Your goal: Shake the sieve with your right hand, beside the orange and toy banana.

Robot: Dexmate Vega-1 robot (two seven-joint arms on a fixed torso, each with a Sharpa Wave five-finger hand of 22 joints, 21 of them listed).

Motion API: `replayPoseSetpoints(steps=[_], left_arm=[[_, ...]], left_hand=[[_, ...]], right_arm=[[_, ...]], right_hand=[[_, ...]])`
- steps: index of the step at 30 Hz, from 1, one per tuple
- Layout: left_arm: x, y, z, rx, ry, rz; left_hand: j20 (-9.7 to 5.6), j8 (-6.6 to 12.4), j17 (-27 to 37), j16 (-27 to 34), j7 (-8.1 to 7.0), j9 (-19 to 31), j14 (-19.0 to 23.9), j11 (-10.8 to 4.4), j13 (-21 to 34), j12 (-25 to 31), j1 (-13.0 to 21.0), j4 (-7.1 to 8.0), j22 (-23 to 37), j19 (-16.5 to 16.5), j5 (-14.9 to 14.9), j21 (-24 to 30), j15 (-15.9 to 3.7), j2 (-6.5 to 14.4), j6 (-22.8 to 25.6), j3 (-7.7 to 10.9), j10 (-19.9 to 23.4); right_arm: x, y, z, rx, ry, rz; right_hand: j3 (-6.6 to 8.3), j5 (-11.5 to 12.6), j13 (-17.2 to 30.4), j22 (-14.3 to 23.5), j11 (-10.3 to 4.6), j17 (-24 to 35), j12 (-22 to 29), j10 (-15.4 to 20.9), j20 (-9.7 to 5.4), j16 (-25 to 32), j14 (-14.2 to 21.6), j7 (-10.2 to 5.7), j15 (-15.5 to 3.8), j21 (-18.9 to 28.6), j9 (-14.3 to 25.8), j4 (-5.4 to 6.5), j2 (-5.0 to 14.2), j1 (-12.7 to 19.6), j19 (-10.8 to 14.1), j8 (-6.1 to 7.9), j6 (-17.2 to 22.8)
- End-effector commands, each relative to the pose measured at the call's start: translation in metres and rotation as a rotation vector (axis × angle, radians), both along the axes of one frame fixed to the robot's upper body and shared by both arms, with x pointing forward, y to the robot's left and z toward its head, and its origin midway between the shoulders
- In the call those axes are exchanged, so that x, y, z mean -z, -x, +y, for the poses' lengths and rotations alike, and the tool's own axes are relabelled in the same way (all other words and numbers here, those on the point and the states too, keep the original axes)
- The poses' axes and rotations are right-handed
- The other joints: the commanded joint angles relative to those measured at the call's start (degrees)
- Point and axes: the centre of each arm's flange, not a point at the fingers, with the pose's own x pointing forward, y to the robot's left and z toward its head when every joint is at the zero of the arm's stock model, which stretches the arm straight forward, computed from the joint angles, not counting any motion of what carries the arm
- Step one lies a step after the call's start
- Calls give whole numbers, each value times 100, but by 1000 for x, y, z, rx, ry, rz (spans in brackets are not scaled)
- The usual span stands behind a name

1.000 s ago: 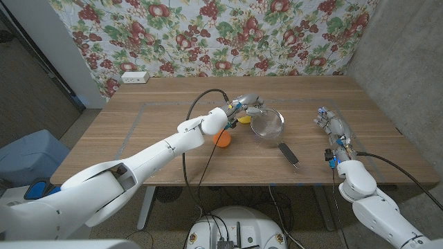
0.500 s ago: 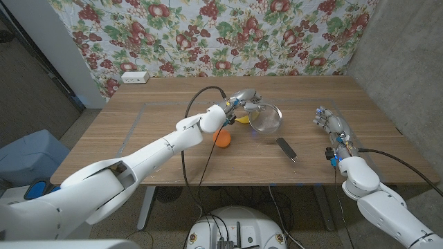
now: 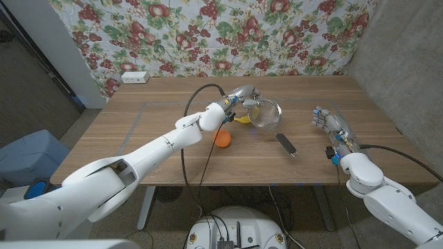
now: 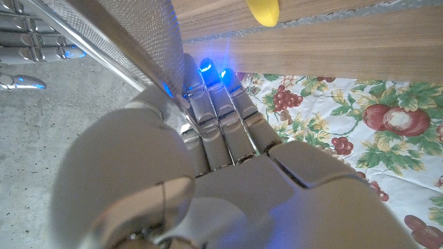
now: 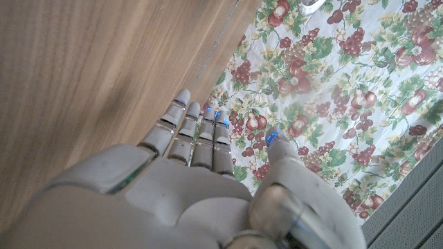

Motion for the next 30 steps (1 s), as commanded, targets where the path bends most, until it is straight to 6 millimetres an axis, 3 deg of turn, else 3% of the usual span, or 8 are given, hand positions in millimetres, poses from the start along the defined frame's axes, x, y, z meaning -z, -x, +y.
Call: replayPoseSetpoints(steps=[1, 30], left_arm=[[-5, -1, 1, 6, 10, -19], [-16, 0, 3, 7, 21, -63]], left_hand=[[-293, 34, 39, 48, -8, 312, 18, -805, 52, 44, 408, 12, 32, -51, 38, 52, -695, 354, 1, -20, 785], [-299, 58, 81, 36, -8, 301, 10, -812, 241, 80, 445, 27, 47, -92, 42, 162, -695, 367, -5, -75, 769]], right_arm=[[-6, 11, 8, 6, 87, 110], [-10, 28, 22, -7, 222, 239]], right_hand=[[35, 45, 11, 9, 18, 24, 17, 40, -21, 28, 31, -21, -9, 2, 10, -3, 39, 46, 24, 28, 40], [52, 58, 27, 17, 2, 92, 9, 49, -22, 55, 18, -32, -21, -19, 15, -34, 5, 78, 23, 15, 31]])
